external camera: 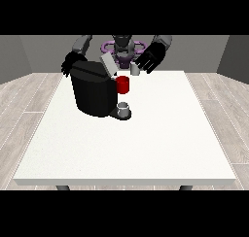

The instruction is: Insert the coffee pod into the coffee machine and close the lid

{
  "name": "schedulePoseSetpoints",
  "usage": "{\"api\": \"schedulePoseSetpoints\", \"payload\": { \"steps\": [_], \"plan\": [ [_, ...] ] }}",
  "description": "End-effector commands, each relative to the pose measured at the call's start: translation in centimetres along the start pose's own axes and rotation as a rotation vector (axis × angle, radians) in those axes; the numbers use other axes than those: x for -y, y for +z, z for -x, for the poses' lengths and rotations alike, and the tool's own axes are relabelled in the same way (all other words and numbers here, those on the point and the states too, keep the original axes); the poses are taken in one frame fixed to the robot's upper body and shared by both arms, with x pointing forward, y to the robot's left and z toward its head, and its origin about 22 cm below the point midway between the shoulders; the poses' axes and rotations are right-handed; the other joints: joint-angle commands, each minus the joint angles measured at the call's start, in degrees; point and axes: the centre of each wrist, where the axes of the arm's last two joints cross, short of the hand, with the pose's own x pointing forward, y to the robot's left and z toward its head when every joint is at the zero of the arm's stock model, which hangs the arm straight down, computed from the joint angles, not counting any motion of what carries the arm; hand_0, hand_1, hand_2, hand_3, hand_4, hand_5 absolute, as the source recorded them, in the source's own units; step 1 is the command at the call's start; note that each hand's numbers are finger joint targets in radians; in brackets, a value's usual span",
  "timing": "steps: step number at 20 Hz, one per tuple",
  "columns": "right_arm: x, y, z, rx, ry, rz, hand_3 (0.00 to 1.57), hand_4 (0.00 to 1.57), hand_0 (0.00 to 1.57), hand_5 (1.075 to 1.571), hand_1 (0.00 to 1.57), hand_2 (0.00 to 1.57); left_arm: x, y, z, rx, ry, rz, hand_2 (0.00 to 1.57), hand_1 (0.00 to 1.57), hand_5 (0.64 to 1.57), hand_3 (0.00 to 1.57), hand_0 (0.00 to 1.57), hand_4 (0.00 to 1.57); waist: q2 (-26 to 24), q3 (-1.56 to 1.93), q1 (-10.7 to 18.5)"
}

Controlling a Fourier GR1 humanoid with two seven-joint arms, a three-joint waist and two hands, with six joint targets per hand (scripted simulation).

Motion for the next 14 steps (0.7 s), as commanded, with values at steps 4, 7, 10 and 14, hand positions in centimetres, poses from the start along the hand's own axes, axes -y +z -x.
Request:
{"api": "schedulePoseSetpoints", "payload": {
  "steps": [4, 7, 10, 14],
  "plan": [
    [1.0, -0.4, -0.3, 0.001, 0.010, 0.017, 0.00, 0.53, 0.00, 1.571, 0.00, 0.00, -0.8, -1.0, -2.2, 0.002, -0.029, -0.003, 1.31, 1.26, 1.571, 1.24, 1.26, 0.51, 0.45, 0.01, -0.83],
    [-1.2, -0.3, -1.1, 0.048, 0.008, 0.027, 0.00, 0.48, 0.00, 1.571, 0.00, 0.00, -1.5, -1.0, -1.8, 0.014, -0.018, -0.015, 1.30, 1.26, 1.571, 1.24, 1.26, 0.49, 2.73, -0.01, -1.78],
    [-1.6, 0.0, -1.9, 0.042, -0.023, -0.012, 0.00, 0.51, 0.00, 1.571, 0.00, 0.00, -1.2, -0.8, -1.0, 0.005, -0.017, -0.047, 1.33, 1.31, 1.571, 1.24, 1.31, 0.49, 3.43, -0.02, -3.54],
    [-0.7, -0.5, -1.5, 0.026, -0.007, 0.027, 0.00, 0.50, 0.00, 1.571, 0.00, 0.00, 0.4, -1.4, -2.3, 0.009, -0.033, 0.000, 1.33, 1.30, 1.571, 1.23, 1.30, 0.50, 2.75, -0.01, -1.86]
  ]
}}
